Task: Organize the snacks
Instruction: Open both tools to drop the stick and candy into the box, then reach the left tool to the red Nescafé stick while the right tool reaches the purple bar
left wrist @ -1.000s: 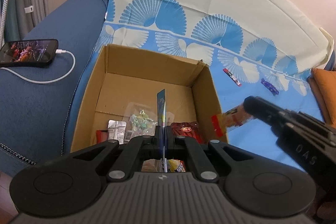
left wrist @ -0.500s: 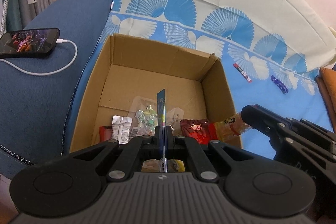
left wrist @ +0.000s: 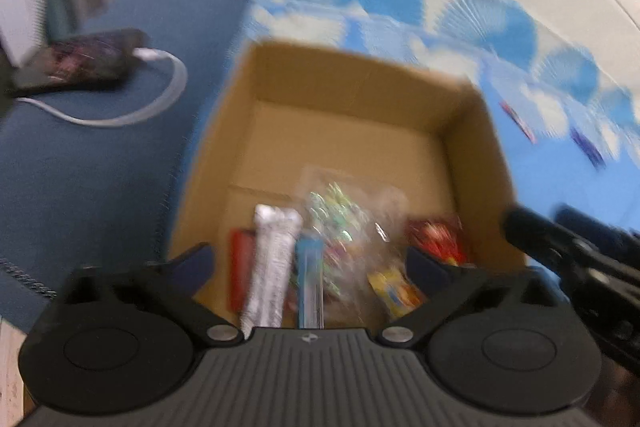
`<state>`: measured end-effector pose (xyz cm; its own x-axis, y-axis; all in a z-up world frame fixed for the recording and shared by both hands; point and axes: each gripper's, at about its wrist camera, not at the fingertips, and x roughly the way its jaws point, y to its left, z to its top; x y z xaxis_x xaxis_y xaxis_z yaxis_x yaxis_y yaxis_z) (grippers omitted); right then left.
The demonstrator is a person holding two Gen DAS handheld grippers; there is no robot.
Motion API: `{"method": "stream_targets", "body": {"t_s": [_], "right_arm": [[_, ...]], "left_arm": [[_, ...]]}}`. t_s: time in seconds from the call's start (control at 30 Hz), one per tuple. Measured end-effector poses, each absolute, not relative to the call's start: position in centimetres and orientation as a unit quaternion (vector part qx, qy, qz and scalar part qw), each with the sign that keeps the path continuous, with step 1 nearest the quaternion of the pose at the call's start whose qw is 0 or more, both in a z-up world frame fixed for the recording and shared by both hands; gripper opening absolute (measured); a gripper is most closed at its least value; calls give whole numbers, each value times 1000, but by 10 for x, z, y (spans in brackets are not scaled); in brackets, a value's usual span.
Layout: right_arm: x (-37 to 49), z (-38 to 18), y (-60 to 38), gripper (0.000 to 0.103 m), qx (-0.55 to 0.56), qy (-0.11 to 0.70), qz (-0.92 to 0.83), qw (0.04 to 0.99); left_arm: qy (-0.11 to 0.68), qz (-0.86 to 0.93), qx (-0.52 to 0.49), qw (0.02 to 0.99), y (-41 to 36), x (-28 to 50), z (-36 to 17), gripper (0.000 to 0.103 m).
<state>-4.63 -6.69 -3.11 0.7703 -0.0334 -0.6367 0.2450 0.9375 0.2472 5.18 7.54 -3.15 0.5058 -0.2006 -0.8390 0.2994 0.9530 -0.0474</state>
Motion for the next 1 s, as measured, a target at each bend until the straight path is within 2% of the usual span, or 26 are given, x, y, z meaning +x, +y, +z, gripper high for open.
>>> {"method": "stream_targets", "body": {"t_s": [0.3, 0.77, 1.0], "right_arm": [[-67, -31, -68, 84, 178, 356, -72, 915], [-105, -11, -73, 91, 195, 340, -95, 915], [-138, 1, -123, 94, 174, 307, -151, 924]], "left_arm": [[501, -143, 39, 853, 88, 38, -23, 103], [465, -145, 30, 873, 85, -4, 18, 103], [447, -179, 38, 876, 35, -6, 45, 103]]}}
